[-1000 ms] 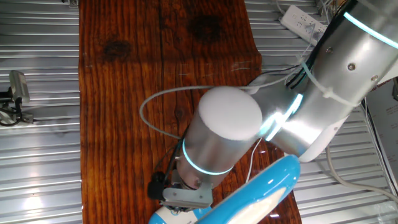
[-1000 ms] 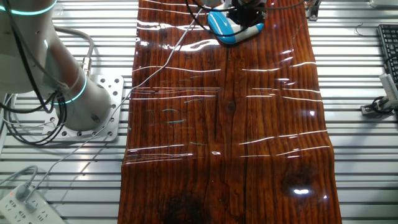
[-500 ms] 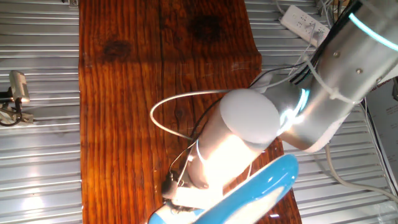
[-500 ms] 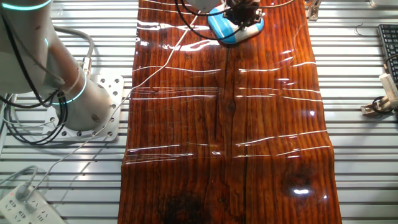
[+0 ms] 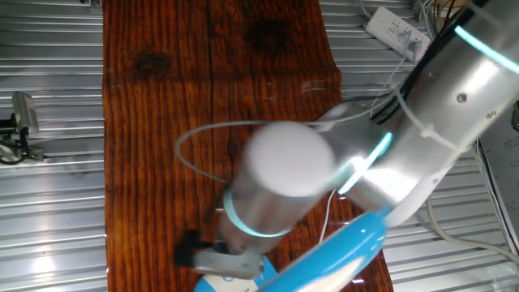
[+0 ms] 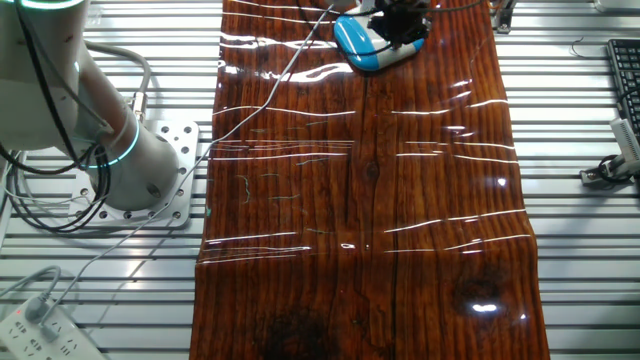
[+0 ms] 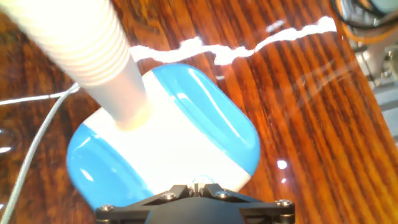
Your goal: Turn on the desk lamp by pressing the button
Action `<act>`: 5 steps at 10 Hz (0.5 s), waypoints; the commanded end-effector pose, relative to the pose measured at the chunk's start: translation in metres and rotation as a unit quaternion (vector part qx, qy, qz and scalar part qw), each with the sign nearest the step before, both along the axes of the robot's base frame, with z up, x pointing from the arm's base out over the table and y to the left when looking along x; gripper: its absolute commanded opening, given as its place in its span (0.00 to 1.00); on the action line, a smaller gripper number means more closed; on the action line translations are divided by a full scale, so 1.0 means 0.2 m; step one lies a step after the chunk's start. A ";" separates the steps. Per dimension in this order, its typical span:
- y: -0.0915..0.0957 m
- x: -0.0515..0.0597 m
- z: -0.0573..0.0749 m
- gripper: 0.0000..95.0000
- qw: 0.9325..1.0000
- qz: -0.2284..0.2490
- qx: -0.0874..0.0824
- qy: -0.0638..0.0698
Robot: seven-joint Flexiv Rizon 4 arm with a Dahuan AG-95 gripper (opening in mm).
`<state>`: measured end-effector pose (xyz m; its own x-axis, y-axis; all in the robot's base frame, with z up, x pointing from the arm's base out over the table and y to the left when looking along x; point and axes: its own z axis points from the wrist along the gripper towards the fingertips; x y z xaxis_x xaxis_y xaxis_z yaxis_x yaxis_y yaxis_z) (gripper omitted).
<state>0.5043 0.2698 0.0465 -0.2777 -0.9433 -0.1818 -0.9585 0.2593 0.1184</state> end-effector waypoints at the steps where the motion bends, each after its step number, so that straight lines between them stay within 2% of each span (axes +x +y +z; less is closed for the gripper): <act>1: -0.13 0.05 0.20 0.00 0.999 0.014 -0.030 0.033; 3: -0.14 0.06 0.18 0.00 0.999 0.000 -0.024 0.025; 5: -0.15 0.07 0.13 0.00 0.999 -0.005 -0.029 0.012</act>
